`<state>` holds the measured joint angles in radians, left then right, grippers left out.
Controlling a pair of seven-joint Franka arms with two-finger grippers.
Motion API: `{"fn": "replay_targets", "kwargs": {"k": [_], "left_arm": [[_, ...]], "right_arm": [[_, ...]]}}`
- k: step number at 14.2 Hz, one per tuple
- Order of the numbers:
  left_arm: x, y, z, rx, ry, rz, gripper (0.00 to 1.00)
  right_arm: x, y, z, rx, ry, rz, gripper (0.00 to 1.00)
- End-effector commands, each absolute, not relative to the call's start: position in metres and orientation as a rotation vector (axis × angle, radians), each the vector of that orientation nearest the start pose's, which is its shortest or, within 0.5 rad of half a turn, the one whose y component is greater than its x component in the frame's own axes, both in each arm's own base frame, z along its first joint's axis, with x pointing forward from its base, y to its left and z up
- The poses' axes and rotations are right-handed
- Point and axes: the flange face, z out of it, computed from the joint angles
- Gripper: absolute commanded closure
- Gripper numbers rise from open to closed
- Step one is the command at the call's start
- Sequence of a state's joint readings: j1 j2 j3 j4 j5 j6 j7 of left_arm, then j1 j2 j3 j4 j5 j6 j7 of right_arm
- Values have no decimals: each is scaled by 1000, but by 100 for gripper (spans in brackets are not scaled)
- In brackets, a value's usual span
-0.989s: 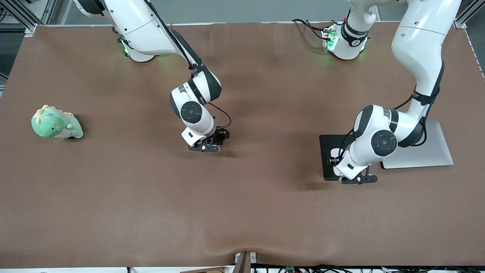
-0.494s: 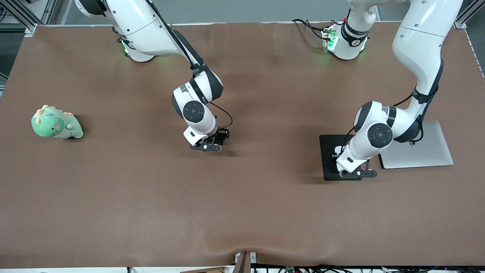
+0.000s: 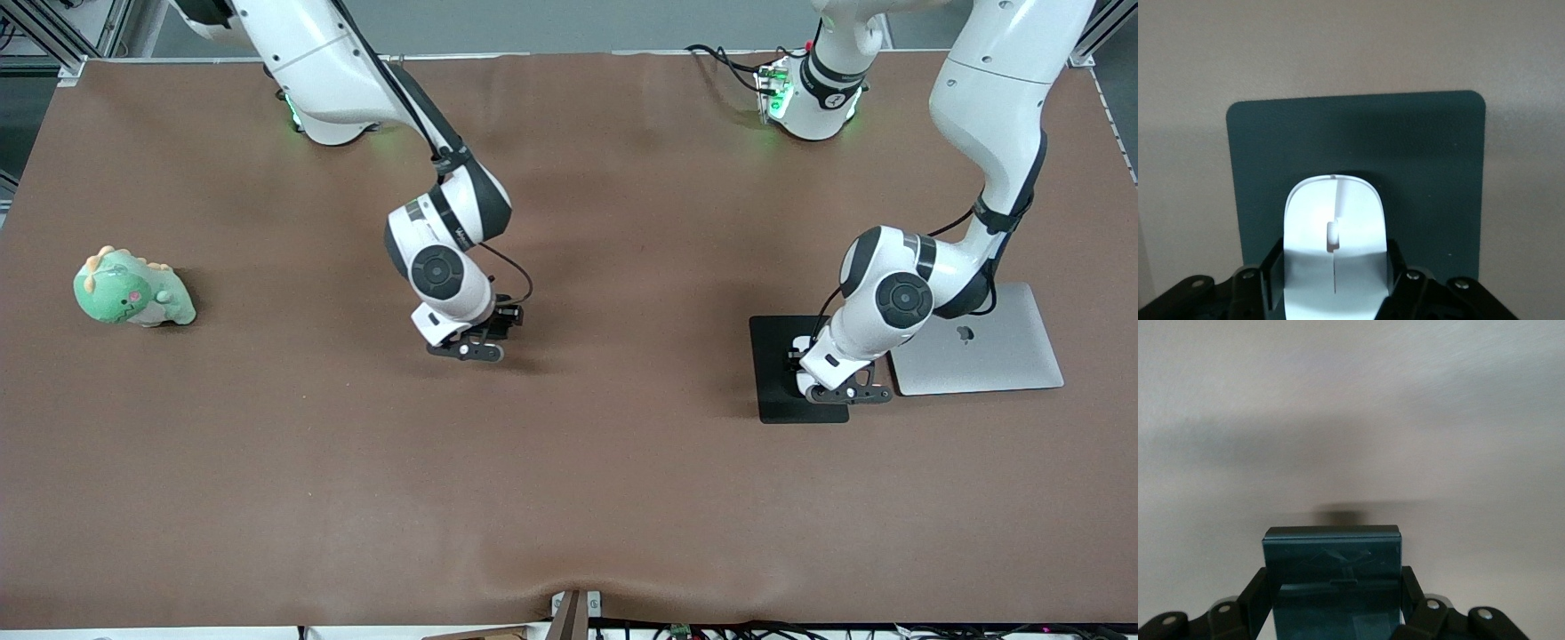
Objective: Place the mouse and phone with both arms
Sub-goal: 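Release the mouse on the pad while the right gripper carries the phone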
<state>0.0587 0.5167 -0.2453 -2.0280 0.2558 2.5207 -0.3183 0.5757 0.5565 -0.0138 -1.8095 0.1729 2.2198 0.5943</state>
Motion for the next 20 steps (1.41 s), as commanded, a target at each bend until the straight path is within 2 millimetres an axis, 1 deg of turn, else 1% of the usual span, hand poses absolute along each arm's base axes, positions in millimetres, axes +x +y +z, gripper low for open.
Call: {"fn": "replay_targets", "kwargs": {"k": [1,3,5,6,7,8,9,10,11,12,14,15,16,17,18,20], "left_arm": [[577,-114,195,-3119,114,-71,100],[577,-112,195,-3120,136,-77,100],[578,-114,195,-3121,140,-80,100],[578,-114,194,-3121,140,-77,96],[578,-114,189,-3124,142,-68,83],[578,-115,188,-3124,141,-65,79],[578,-115,188,-3124,141,-65,55],[578,-115,188,-3125,143,-65,20],[579,-115,189,-3125,150,-68,0],[578,-115,188,-3123,172,-65,0],[579,-114,191,-3123,174,-72,0],[580,-115,195,-3122,176,-82,0],[582,-115,204,-3118,173,-99,0],[584,-115,216,-3113,170,-127,0],[588,-114,234,-3106,165,-162,0],[595,-108,268,-3087,131,-159,0]], "right_arm": [[548,304,271,-3067,248,332,100],[553,282,283,-3062,293,358,100],[555,254,288,-3055,336,368,100],[554,242,290,-3053,309,369,100],[555,220,292,-3047,285,371,100],[556,205,294,-3042,280,374,100],[555,197,293,-3044,289,379,100],[554,189,289,-3045,307,390,100],[553,182,293,-3046,317,383,100],[553,172,294,-3048,319,380,100],[555,135,290,-3045,257,388,100],[556,122,290,-3041,238,389,100],[553,112,288,-3037,236,396,100],[553,102,287,-3035,237,400,100],[552,95,286,-3033,234,403,100],[548,81,279,-3061,230,413,100]]}}
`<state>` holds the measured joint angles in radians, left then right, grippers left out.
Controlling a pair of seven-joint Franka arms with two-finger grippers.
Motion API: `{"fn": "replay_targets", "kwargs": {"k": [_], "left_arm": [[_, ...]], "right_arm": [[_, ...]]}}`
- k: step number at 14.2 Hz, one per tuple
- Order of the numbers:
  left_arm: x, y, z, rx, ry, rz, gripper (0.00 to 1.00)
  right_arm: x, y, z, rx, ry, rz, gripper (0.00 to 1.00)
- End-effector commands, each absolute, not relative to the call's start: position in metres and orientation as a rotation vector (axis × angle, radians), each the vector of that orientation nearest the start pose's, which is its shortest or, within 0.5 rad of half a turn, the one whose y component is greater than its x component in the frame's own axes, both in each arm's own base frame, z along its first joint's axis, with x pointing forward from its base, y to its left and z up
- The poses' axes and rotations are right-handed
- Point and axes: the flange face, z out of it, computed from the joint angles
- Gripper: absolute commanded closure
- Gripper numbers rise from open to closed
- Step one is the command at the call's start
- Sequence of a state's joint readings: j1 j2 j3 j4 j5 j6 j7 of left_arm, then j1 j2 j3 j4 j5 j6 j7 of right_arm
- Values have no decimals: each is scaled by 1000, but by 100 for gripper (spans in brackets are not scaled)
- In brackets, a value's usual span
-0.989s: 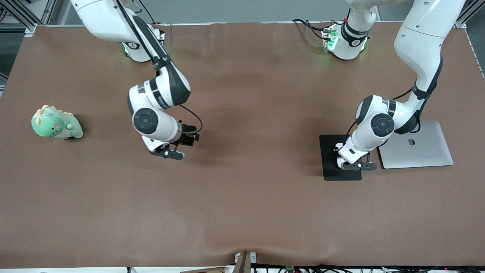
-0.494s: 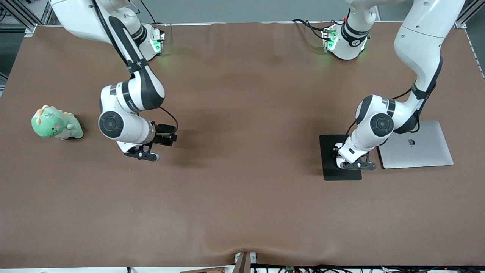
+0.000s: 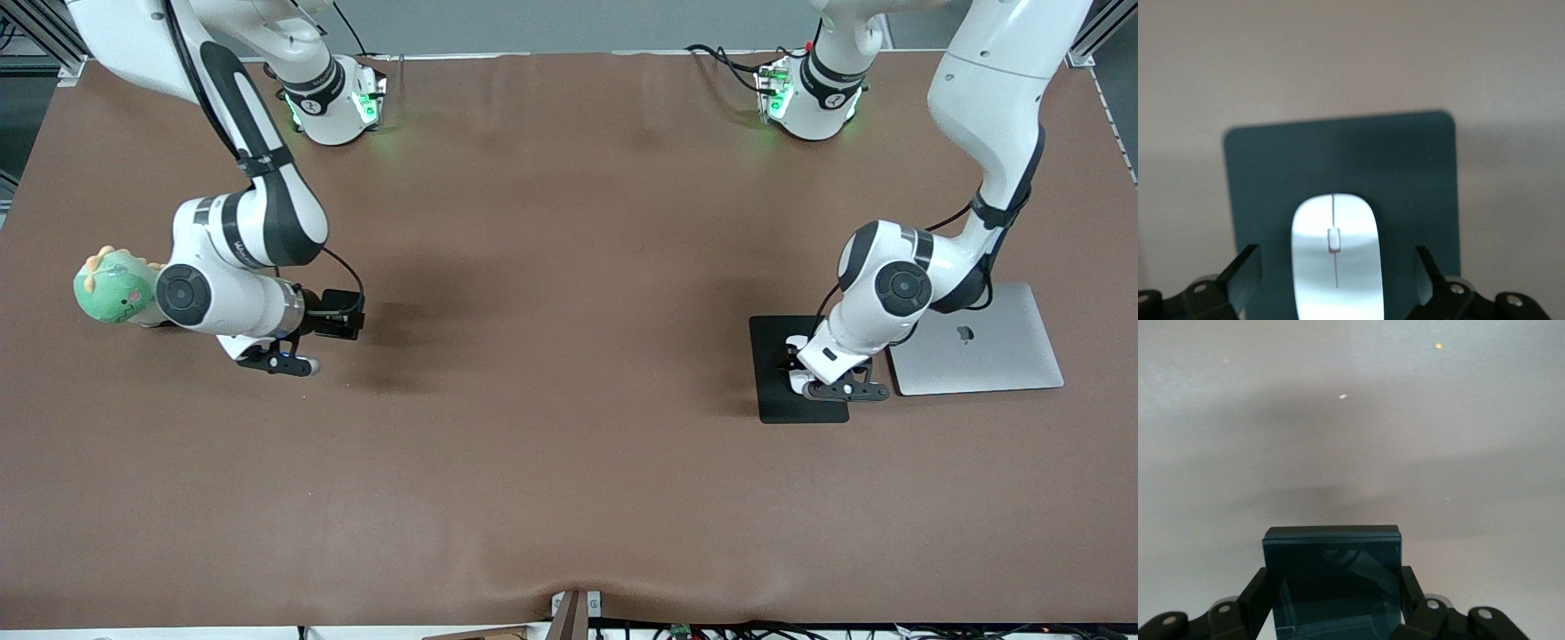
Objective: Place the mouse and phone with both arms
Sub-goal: 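Release the mouse on the pad while the right gripper carries the phone, then raise the left gripper away while the right gripper lowers the phone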
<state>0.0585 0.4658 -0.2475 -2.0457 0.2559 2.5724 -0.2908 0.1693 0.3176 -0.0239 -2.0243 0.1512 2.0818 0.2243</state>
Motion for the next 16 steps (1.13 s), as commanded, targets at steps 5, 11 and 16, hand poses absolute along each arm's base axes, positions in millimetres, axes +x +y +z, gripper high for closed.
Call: {"fn": "replay_targets", "kwargs": {"k": [5,11,16], "left_arm": [[625,-89,360,-3076,106,-39,0],[622,-68,462,-3068,77,13,0],[592,-47,540,-3114,40,-28,0]], "right_arm": [[539,48,263,-3096,242,428,100],[523,3,235,-3091,175,350,100],[509,-40,223,-3070,129,366,100]]}}
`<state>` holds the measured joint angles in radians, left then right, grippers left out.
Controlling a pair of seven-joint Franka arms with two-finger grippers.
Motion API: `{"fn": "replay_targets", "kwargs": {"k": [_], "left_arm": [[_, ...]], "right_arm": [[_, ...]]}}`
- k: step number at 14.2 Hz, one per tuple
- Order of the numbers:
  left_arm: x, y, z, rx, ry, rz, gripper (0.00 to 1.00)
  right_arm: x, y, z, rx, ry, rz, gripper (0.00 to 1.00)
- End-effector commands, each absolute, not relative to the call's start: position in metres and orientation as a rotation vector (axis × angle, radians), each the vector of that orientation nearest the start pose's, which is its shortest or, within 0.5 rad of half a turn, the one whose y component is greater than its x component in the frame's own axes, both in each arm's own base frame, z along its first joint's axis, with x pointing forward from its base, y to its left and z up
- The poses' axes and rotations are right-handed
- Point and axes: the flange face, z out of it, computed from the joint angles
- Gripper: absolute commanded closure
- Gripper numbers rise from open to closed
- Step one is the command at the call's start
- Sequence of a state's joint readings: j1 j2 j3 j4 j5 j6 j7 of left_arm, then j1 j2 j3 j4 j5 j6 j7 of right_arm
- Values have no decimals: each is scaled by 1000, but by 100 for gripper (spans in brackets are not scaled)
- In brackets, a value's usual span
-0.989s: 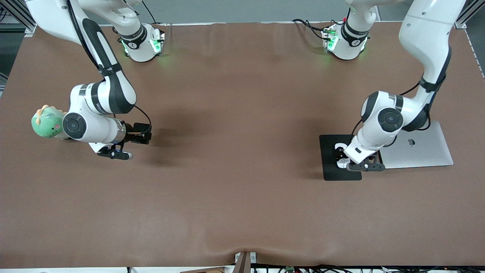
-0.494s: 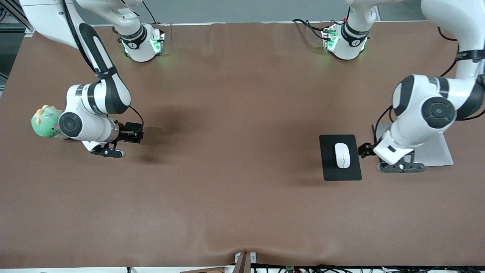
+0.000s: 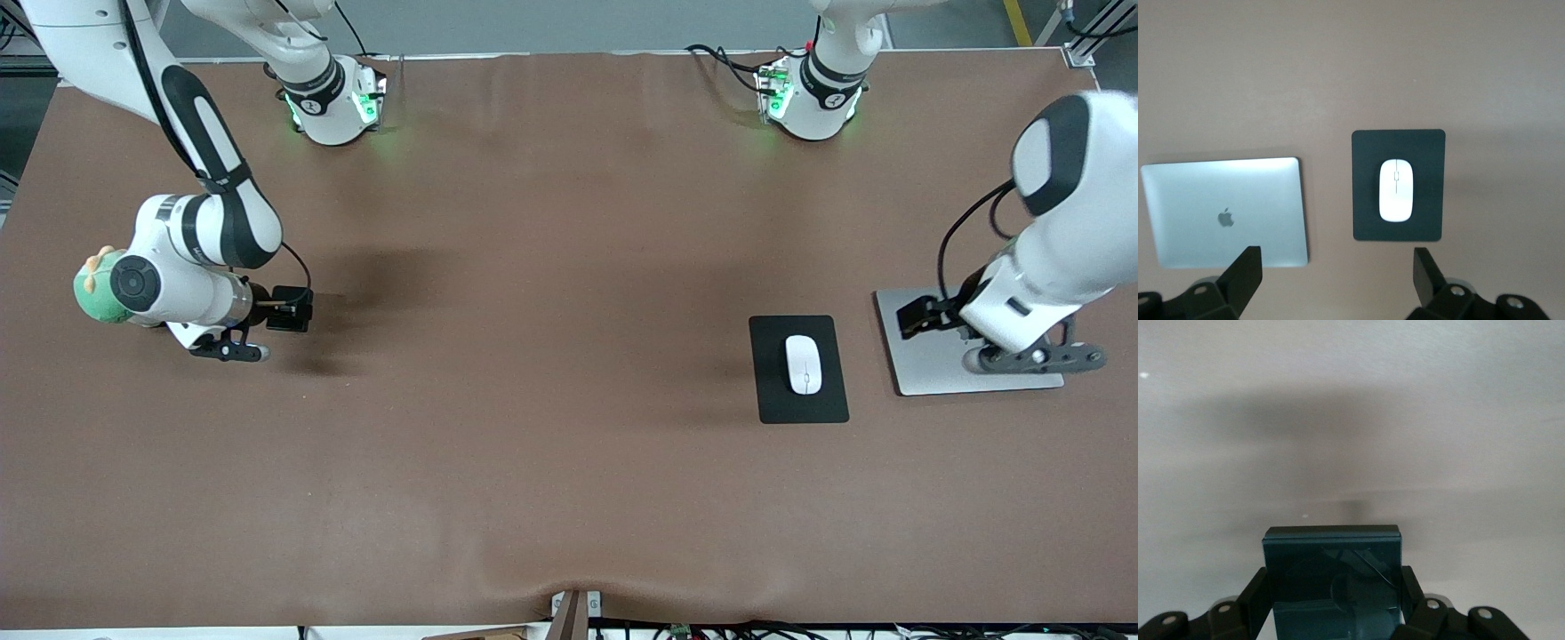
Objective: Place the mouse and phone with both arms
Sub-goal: 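Raise the left gripper away while the right gripper lowers the phone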
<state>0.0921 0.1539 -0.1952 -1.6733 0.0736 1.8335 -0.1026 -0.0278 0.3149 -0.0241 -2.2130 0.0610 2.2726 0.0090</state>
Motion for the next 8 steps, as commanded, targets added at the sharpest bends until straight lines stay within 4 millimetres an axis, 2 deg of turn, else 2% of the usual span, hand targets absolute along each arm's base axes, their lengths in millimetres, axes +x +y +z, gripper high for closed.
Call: {"fn": "replay_targets", "kwargs": {"k": [1,2,6,8], "left_arm": [[582,-49,558,-3127,43,-42,0],[574,-47,570,-3139,43,-35,0],[556,-41,591,-3135,70,28,0],[557,-31,619,-3135,125,-5,0]], "right_arm": [[505,-42,219,-3071,132,363,100],[501,-45,214,-3072,135,347,100],[494,-69,199,-3072,68,296,100],[491,-71,192,-3068,64,312,100]]}}
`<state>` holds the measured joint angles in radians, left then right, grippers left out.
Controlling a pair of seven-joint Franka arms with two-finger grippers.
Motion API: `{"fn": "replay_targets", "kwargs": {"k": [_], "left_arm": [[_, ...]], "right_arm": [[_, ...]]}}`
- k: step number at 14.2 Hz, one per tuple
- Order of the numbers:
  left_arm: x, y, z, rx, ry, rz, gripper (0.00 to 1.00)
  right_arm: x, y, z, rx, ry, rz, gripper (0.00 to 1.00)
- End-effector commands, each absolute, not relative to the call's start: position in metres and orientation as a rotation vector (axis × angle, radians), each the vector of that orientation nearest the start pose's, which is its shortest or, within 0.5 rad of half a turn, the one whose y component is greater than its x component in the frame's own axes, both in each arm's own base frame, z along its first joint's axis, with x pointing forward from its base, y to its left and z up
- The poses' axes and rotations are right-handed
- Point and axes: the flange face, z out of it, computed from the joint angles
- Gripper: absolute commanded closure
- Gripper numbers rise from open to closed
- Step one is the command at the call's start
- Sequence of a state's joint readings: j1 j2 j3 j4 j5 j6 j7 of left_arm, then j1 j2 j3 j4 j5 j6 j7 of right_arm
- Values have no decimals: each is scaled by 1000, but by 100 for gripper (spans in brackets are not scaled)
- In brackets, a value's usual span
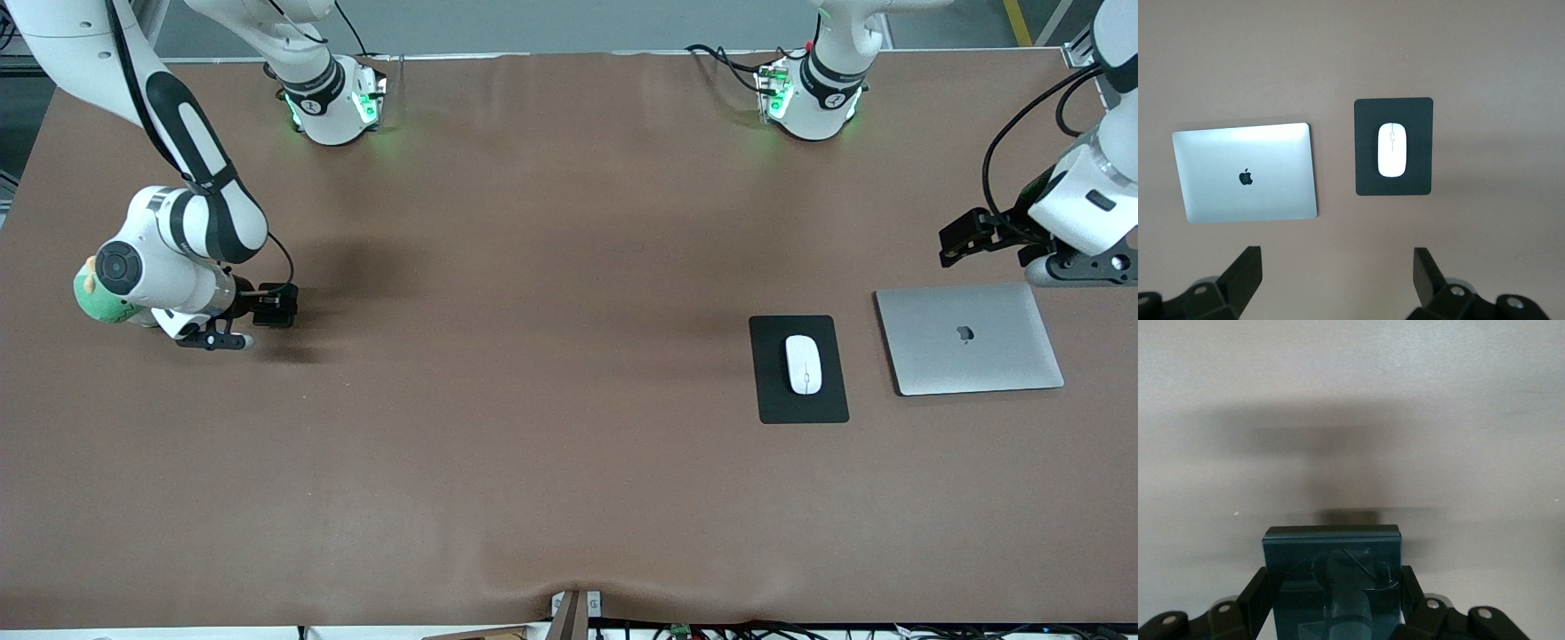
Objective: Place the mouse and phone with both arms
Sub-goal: 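Raise the left gripper away while the right gripper lowers the phone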
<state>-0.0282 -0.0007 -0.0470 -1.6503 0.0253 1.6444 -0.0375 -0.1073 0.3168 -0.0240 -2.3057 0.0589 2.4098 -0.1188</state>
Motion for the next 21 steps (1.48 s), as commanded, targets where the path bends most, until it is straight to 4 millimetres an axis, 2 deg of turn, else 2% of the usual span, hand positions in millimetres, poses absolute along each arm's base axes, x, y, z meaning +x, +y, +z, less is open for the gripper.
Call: {"fn": "replay_targets", "kwargs": {"k": [1,7,8,9,10,12,13,15,18,20,21], "left_arm": [[556,-29,628,-3133,154,2,0],[544,-27,629,-3127,136,117,0],[544,-27,630,-3128,131,115,0],[544,-28,634,-3131,127,101,0],[545,-30,641,-3133,105,79,0],[540,-33,639,-3139,92,120,0],[535,-33,634,-3135,95,190,0],[535,-28,634,-3138,76,193,0],[541,-19,636,-3191,20,134,0],[541,-23,631,-3171,51,157,0],[543,-23,631,-3151,48,153,0]], "right_arm": [[490,-73,188,-3068,60,319,100],[489,-73,170,-3067,61,331,99],[488,-73,169,-3066,61,333,91],[488,-73,169,-3066,61,335,58],[489,-74,170,-3066,63,335,1],[491,-75,173,-3063,67,339,0],[495,-75,180,-3064,67,335,0],[512,-74,201,-3049,51,389,0],[531,-67,251,-3049,19,367,0],[551,-48,292,-3044,-40,393,0],[562,-37,315,-3030,-65,465,0]]}}
